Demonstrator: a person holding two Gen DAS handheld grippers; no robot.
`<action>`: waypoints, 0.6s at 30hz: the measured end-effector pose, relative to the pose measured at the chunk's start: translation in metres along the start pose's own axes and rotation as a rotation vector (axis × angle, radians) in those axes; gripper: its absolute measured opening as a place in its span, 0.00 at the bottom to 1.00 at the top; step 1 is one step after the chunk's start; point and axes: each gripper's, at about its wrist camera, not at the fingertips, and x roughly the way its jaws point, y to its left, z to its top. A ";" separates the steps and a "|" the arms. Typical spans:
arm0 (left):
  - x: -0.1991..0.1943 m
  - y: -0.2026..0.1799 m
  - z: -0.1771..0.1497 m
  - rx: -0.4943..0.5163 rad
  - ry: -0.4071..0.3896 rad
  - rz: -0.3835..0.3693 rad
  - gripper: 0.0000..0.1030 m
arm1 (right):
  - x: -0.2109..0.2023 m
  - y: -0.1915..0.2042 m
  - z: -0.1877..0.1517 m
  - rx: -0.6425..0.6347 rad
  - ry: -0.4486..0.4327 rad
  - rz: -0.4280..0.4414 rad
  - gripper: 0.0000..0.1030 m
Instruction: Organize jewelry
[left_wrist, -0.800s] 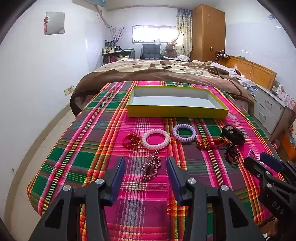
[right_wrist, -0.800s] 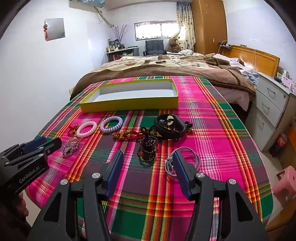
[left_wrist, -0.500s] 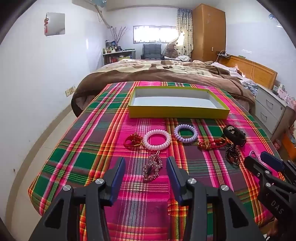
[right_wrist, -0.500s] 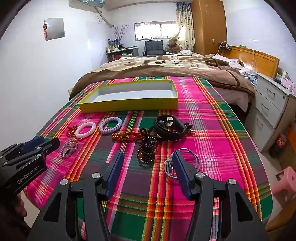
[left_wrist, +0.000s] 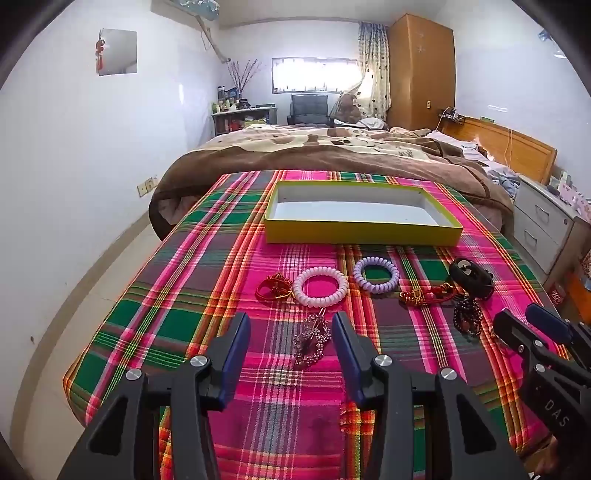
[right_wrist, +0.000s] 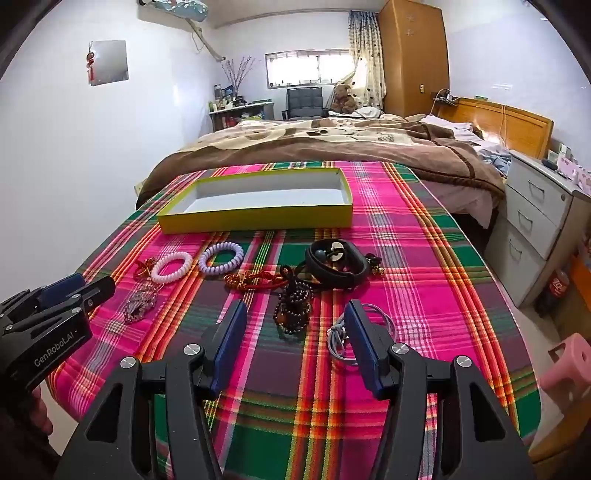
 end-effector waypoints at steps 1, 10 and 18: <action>0.000 0.000 0.000 0.000 0.000 -0.001 0.44 | 0.000 0.000 0.000 0.000 0.000 -0.001 0.54; -0.004 -0.004 0.001 0.012 -0.015 -0.010 0.44 | -0.001 0.002 0.001 0.006 -0.015 -0.008 0.54; -0.008 -0.003 0.002 0.011 -0.022 -0.017 0.44 | -0.005 0.001 0.001 0.007 -0.025 -0.010 0.54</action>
